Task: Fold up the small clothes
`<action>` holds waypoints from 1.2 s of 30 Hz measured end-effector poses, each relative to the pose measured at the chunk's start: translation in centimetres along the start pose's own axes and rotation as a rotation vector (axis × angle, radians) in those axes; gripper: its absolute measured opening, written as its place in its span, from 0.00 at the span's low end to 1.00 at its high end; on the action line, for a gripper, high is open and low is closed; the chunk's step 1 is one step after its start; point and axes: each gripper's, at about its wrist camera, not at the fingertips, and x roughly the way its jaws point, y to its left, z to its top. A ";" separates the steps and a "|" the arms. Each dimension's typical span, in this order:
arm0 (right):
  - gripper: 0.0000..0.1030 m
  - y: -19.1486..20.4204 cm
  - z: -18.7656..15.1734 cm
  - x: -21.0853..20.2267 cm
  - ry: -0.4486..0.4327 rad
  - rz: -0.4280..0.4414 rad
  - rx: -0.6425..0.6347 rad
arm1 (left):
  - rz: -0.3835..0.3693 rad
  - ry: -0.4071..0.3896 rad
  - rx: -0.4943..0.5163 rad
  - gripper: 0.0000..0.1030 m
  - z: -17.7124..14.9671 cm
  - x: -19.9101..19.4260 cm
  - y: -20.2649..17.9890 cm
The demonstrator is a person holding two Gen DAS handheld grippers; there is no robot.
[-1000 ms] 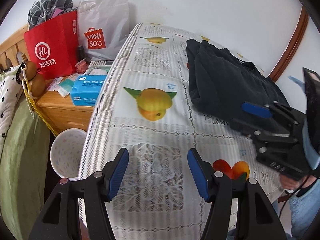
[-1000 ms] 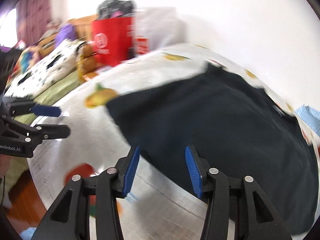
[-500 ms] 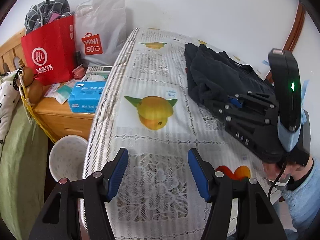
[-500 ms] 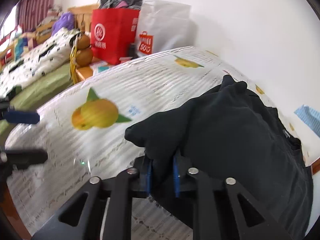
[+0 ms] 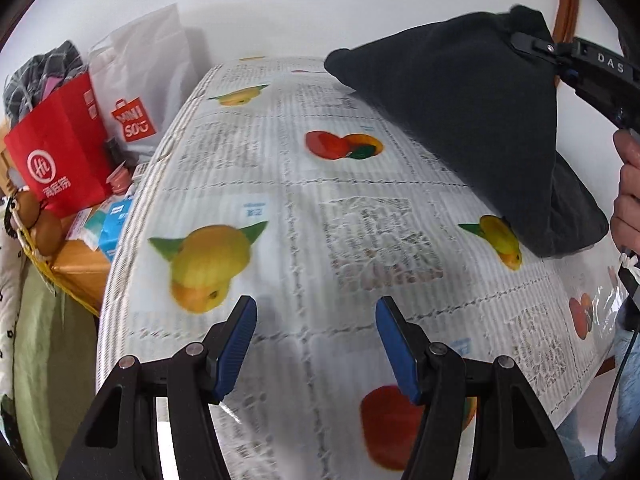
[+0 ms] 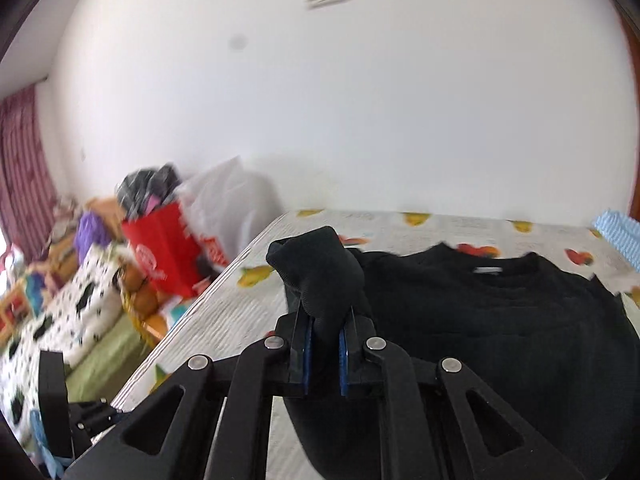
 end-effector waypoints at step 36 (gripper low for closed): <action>0.40 -18.2 -7.6 -0.6 0.216 -0.005 0.273 | -0.230 0.050 0.245 0.62 4.3 6.1 -20.1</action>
